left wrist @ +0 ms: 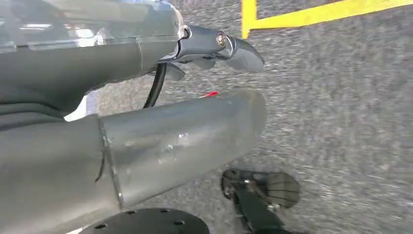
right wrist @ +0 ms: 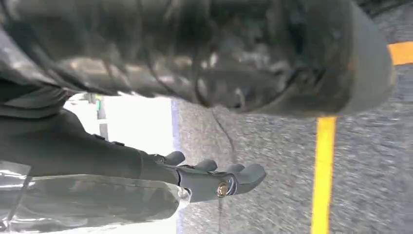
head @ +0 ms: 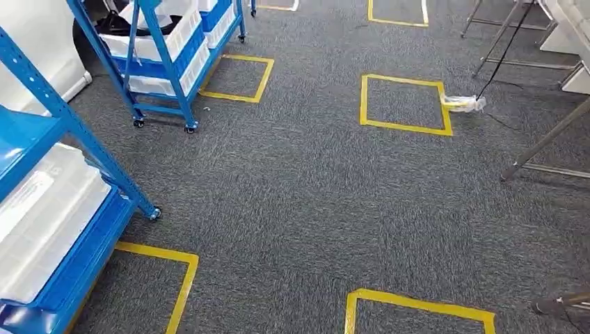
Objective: Take the parts from the cabinet and place them on the table.
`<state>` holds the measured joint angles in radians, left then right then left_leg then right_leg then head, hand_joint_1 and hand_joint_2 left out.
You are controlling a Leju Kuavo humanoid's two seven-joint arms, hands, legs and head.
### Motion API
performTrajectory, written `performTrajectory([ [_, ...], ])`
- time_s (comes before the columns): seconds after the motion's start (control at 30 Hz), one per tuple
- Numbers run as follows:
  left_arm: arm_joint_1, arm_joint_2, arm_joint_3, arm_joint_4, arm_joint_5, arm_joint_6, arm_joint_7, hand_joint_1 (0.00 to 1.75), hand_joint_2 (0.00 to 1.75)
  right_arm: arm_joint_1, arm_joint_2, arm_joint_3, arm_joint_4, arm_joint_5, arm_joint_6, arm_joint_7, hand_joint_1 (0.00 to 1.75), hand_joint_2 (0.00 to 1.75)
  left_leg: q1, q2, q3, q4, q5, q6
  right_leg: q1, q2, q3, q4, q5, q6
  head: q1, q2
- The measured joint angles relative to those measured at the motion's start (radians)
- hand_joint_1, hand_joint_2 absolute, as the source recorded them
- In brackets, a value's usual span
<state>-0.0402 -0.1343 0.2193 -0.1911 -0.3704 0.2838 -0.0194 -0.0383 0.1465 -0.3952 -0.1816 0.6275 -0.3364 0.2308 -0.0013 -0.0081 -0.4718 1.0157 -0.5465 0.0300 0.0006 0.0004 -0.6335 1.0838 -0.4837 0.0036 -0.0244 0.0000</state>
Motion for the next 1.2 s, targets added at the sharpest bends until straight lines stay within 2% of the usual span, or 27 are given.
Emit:
performTrajectory([
  [0.07, -0.006, 0.000, 0.000, 0.000, -0.001, 0.001, 0.000, 0.00, 0.00, -0.007, 0.000, 0.000, -0.001, 0.001, 0.000, -0.001, 0.00, 0.00, 0.002, 0.001, -0.008, -0.012, -0.005, -0.012, 0.005, 0.000, 0.005, -0.027, 0.022, -0.016, 0.001, 0.000],
  [0.13, -0.006, 0.000, 0.000, 0.000, -0.003, 0.000, 0.000, 0.00, 0.00, -0.006, 0.001, 0.000, -0.001, 0.001, 0.000, -0.001, 0.00, 0.00, 0.001, 0.001, 0.009, -0.004, -0.002, -0.025, 0.000, 0.003, 0.026, -0.040, 0.015, -0.029, 0.000, 0.000],
  [0.17, -0.005, 0.000, 0.000, 0.000, -0.004, 0.000, 0.001, 0.00, 0.00, -0.004, 0.005, 0.000, -0.001, 0.001, 0.000, -0.002, 0.00, 0.00, 0.004, 0.003, 0.002, 0.021, -0.008, -0.028, -0.001, 0.000, 0.040, -0.049, 0.010, -0.034, -0.001, 0.000],
  [0.2, -0.006, 0.000, 0.000, 0.000, -0.006, 0.000, 0.000, 0.00, 0.00, -0.003, 0.005, 0.000, -0.001, 0.001, 0.000, -0.002, 0.00, 0.00, 0.004, 0.003, -0.024, 0.075, -0.023, -0.030, -0.001, -0.001, 0.050, -0.052, 0.005, -0.042, 0.000, 0.000],
  [0.23, -0.006, 0.000, 0.000, 0.000, -0.006, 0.000, 0.000, 0.00, 0.00, -0.003, 0.005, 0.000, -0.001, 0.001, 0.000, -0.003, 0.00, 0.00, 0.005, 0.003, -0.068, 0.148, -0.052, -0.033, -0.001, -0.002, 0.056, -0.052, -0.001, -0.046, -0.002, 0.000],
  [0.3, -0.005, 0.000, 0.000, 0.000, -0.008, 0.000, 0.000, 0.00, 0.00, -0.005, 0.005, 0.000, -0.001, 0.001, 0.000, -0.003, 0.00, 0.00, 0.007, 0.003, -0.157, 0.279, -0.111, -0.039, 0.000, 0.000, 0.068, -0.052, -0.014, -0.049, -0.001, 0.000],
  [0.33, -0.003, 0.000, -0.001, 0.000, -0.009, 0.000, 0.001, 0.00, 0.00, -0.005, 0.005, 0.000, -0.001, 0.001, 0.000, -0.003, 0.00, 0.00, 0.007, 0.003, -0.189, 0.308, -0.106, -0.039, 0.001, 0.001, 0.078, -0.052, -0.022, -0.048, -0.001, 0.000],
  [0.37, -0.002, 0.000, -0.001, 0.000, -0.010, 0.000, 0.001, 0.00, 0.00, -0.005, 0.005, -0.001, -0.001, 0.001, 0.000, -0.003, 0.00, 0.00, 0.007, 0.003, -0.194, 0.286, -0.075, -0.040, 0.001, 0.003, 0.090, -0.052, -0.030, -0.047, -0.001, 0.000],
  [0.47, -0.001, 0.001, -0.001, 0.000, -0.016, 0.000, 0.001, 0.00, 0.00, -0.003, 0.005, -0.001, -0.001, 0.005, -0.001, -0.003, 0.00, 0.00, 0.003, 0.004, -0.131, 0.060, 0.102, -0.024, 0.002, 0.001, 0.129, -0.052, -0.058, -0.042, -0.001, 0.000],
  [0.5, 0.001, 0.003, -0.001, 0.001, -0.017, -0.001, 0.001, 0.00, 0.00, -0.002, 0.006, -0.001, 0.000, 0.005, -0.001, -0.003, 0.00, 0.00, -0.005, 0.007, -0.131, 0.056, 0.076, -0.021, 0.001, 0.000, 0.133, -0.053, -0.062, -0.038, 0.004, 0.000],
  [0.53, -0.003, 0.003, -0.001, 0.001, -0.018, -0.001, 0.001, 0.00, 0.00, -0.005, 0.006, -0.001, 0.000, 0.007, -0.002, -0.003, 0.00, 0.00, -0.010, 0.006, -0.132, 0.019, 0.048, -0.017, 0.000, 0.002, 0.126, -0.053, -0.066, -0.031, -0.002, 0.000],
  [0.57, -0.005, 0.003, -0.001, 0.000, -0.018, -0.001, 0.001, 0.00, 0.00, -0.008, 0.006, -0.001, -0.001, 0.009, -0.002, -0.003, 0.00, 0.00, -0.012, 0.005, -0.124, 0.020, 0.072, -0.008, -0.001, 0.002, 0.125, -0.061, -0.071, -0.023, 0.000, 0.000],
  [0.63, 0.003, 0.003, -0.001, 0.001, -0.018, -0.001, 0.002, 0.00, 0.00, -0.007, 0.006, -0.001, 0.000, 0.010, -0.003, -0.003, 0.00, 0.00, -0.006, 0.002, -0.107, 0.002, 0.074, 0.005, 0.003, 0.001, 0.147, -0.051, -0.063, -0.012, 0.000, 0.000],
  [0.7, 0.004, 0.002, -0.001, 0.000, -0.018, -0.009, -0.013, 0.00, 0.00, -0.007, 0.005, -0.001, -0.001, 0.013, -0.004, -0.003, 0.00, 0.00, -0.001, 0.005, -0.070, -0.021, 0.081, 0.013, -0.001, 0.001, 0.139, -0.014, -0.091, -0.005, 0.004, 0.000],
  [0.73, 0.000, 0.002, -0.001, 0.000, -0.018, -0.018, -0.021, 0.00, 0.00, -0.007, 0.005, -0.001, -0.001, 0.016, -0.004, -0.003, 0.00, 0.00, 0.000, 0.005, -0.067, -0.022, 0.079, 0.015, -0.002, 0.002, 0.105, 0.042, -0.118, 0.001, 0.005, 0.000],
  [0.8, -0.004, 0.001, -0.001, 0.000, -0.018, -0.023, -0.026, 0.00, 0.00, -0.010, 0.005, -0.001, -0.001, 0.019, -0.004, -0.002, 0.00, 0.00, -0.001, 0.004, -0.063, -0.022, 0.069, 0.017, -0.008, 0.002, 0.006, 0.185, -0.180, 0.010, 0.005, 0.000],
  [0.83, -0.004, 0.001, -0.001, 0.000, -0.019, -0.024, -0.028, 0.00, 0.00, -0.010, 0.005, -0.001, -0.001, 0.019, -0.003, 0.000, 0.00, 0.00, -0.001, 0.004, -0.058, -0.022, 0.064, 0.016, -0.011, 0.002, -0.028, 0.223, -0.183, 0.015, 0.005, 0.000],
  [0.87, -0.004, 0.001, -0.001, 0.001, -0.020, -0.026, -0.029, 0.00, 0.00, -0.010, 0.005, -0.001, 0.000, 0.019, -0.003, 0.000, 0.00, 0.00, 0.000, 0.003, -0.050, -0.022, 0.057, 0.014, -0.015, 0.001, -0.038, 0.217, -0.158, 0.018, 0.005, 0.000],
  [0.9, -0.001, 0.001, -0.001, 0.001, -0.021, -0.027, -0.029, 0.00, 0.00, -0.009, 0.005, -0.001, 0.000, 0.019, -0.003, 0.000, 0.00, 0.00, 0.001, 0.002, -0.038, -0.022, 0.048, 0.011, -0.018, 0.001, -0.028, 0.169, -0.110, 0.020, 0.005, 0.000],
  [0.97, 0.001, 0.001, -0.001, 0.001, -0.021, -0.029, -0.030, 0.00, 0.00, -0.004, 0.003, -0.001, 0.000, 0.019, -0.003, 0.001, 0.00, 0.00, 0.004, 0.000, -0.012, -0.021, 0.029, 0.001, -0.023, 0.001, 0.021, 0.012, 0.019, 0.023, 0.006, 0.000],
  [1.0, 0.002, 0.001, -0.001, 0.001, -0.021, -0.029, -0.031, 0.00, 0.00, -0.002, 0.003, -0.002, 0.000, 0.019, -0.003, 0.002, 0.00, 0.00, 0.004, 0.000, -0.010, -0.021, 0.022, -0.005, -0.021, 0.003, 0.024, -0.003, 0.014, 0.018, 0.006, 0.000],
  [1.03, -0.004, 0.001, -0.001, 0.001, -0.020, -0.029, -0.032, 0.00, 0.00, -0.003, 0.003, -0.002, 0.001, 0.019, 0.000, 0.003, 0.00, 0.00, 0.003, -0.001, -0.012, -0.013, 0.019, -0.010, -0.009, 0.000, 0.010, -0.030, -0.028, 0.013, 0.008, 0.000],
  [1.07, -0.009, 0.001, -0.001, 0.001, -0.021, -0.029, -0.032, 0.00, 0.00, -0.007, 0.003, -0.002, 0.001, 0.023, 0.000, 0.003, 0.00, 0.00, 0.002, 0.001, -0.018, -0.011, 0.013, -0.020, -0.009, -0.002, 0.014, -0.020, 0.010, -0.002, 0.006, 0.000],
  [1.1, -0.007, 0.001, -0.001, 0.001, -0.021, -0.029, -0.031, 0.00, 0.00, -0.008, 0.003, -0.002, 0.001, 0.024, 0.000, 0.003, 0.00, 0.00, 0.002, 0.001, -0.008, -0.004, 0.012, -0.026, -0.010, -0.001, 0.015, -0.025, 0.005, -0.011, 0.007, 0.000],
  [1.13, -0.005, 0.001, -0.001, 0.001, -0.021, -0.029, -0.031, 0.00, 0.00, -0.006, 0.004, -0.002, 0.001, 0.025, 0.000, 0.003, 0.00, 0.00, 0.000, 0.001, -0.011, -0.007, 0.000, -0.024, -0.012, -0.001, 0.027, -0.029, 0.008, -0.010, 0.005, 0.000],
  [1.17, -0.005, 0.001, -0.001, 0.001, -0.021, -0.029, -0.030, 0.00, 0.00, -0.006, 0.005, -0.002, 0.001, 0.026, 0.000, 0.003, 0.00, 0.00, 0.001, 0.001, -0.003, -0.013, 0.005, -0.004, -0.011, 0.000, 0.028, -0.030, 0.006, -0.010, 0.006, 0.000],
  [1.2, -0.006, 0.001, -0.001, 0.001, -0.022, -0.029, -0.029, 0.00, 0.00, -0.006, 0.005, -0.002, 0.001, 0.028, 0.000, 0.003, 0.00, 0.00, 0.002, 0.001, 0.000, -0.016, 0.001, 0.003, -0.009, 0.001, 0.028, -0.031, 0.003, -0.013, 0.005, 0.000],
])
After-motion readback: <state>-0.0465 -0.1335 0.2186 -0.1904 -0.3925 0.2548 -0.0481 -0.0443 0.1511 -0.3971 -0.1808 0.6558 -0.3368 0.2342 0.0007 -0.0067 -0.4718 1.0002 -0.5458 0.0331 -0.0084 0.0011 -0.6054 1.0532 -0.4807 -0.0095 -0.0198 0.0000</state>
